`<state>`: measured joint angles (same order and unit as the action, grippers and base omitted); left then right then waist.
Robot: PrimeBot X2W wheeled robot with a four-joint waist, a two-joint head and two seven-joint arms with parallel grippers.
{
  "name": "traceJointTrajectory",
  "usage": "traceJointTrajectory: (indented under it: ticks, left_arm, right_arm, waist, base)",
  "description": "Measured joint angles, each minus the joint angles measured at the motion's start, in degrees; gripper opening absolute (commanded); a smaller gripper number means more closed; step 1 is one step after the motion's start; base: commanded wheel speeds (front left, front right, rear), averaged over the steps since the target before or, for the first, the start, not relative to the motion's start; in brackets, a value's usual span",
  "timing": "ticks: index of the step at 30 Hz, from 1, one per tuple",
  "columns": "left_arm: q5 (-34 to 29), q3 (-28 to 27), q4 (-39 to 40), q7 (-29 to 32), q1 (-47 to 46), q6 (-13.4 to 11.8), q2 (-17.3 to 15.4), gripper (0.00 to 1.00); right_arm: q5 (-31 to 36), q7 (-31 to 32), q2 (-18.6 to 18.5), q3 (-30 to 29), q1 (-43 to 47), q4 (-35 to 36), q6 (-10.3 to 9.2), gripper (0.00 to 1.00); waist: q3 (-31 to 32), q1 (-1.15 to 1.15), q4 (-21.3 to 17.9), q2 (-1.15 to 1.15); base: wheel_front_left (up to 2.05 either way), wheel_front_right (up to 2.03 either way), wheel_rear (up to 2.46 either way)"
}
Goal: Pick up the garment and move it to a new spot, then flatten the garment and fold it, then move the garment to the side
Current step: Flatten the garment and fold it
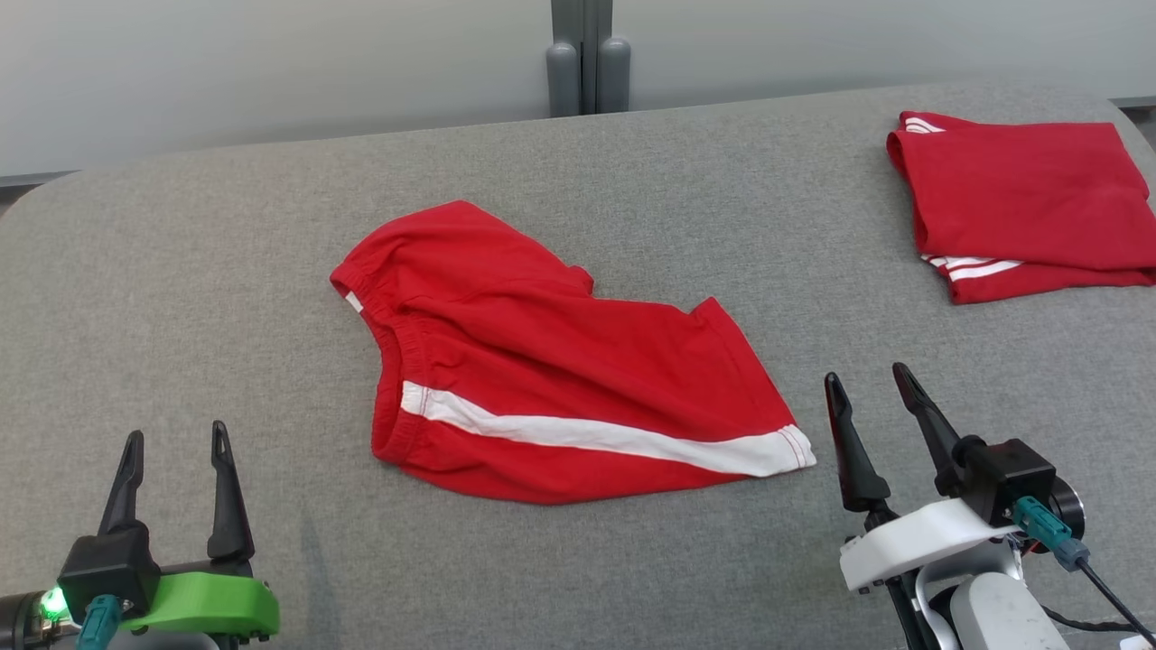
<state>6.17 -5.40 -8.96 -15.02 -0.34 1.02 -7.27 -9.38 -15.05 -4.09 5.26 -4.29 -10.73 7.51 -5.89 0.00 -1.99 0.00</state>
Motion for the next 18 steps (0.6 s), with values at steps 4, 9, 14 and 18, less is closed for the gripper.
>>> traceJointTrajectory:
  ticks: [4, 9, 14, 18]
  left_arm:
    - [-0.7, -0.5, -0.2, 0.0, -0.2, 1.0, 0.2, 1.00]
    - [-1.9, 0.2, -1.1, 0.0, -1.0, 2.5, 0.5, 1.00]
    - [-2.7, 3.5, -3.9, 0.0, -4.6, 4.8, 0.1, 1.00]
    - [-2.5, 6.5, -6.9, 0.0, -7.0, 5.8, -0.5, 1.00]
  right_arm:
    - [0.0, 0.0, 0.0, 0.0, 0.0, 0.0, 0.00, 1.00]
    - [0.0, 0.0, -0.2, 0.4, 0.0, -1.3, 0.00, 1.00]
    - [0.0, 0.0, -2.1, 3.9, -1.3, -5.1, 0.00, 1.00]
    - [-0.3, 0.2, -3.6, 8.5, -3.1, -8.6, 0.01, 1.00]
  waist:
    - [-0.2, 0.00, -0.1, 0.00]
    - [-0.6, 0.00, -0.3, 0.00]
    - [-1.4, 0.00, -1.1, 0.00]
    - [-2.3, 0.00, -2.1, 0.00]
  base:
    - [0.00, 0.00, 0.00]
    - [0.00, 0.00, 0.00]
    - [0.00, 0.00, 0.00]
    - [0.00, 0.00, 0.00]
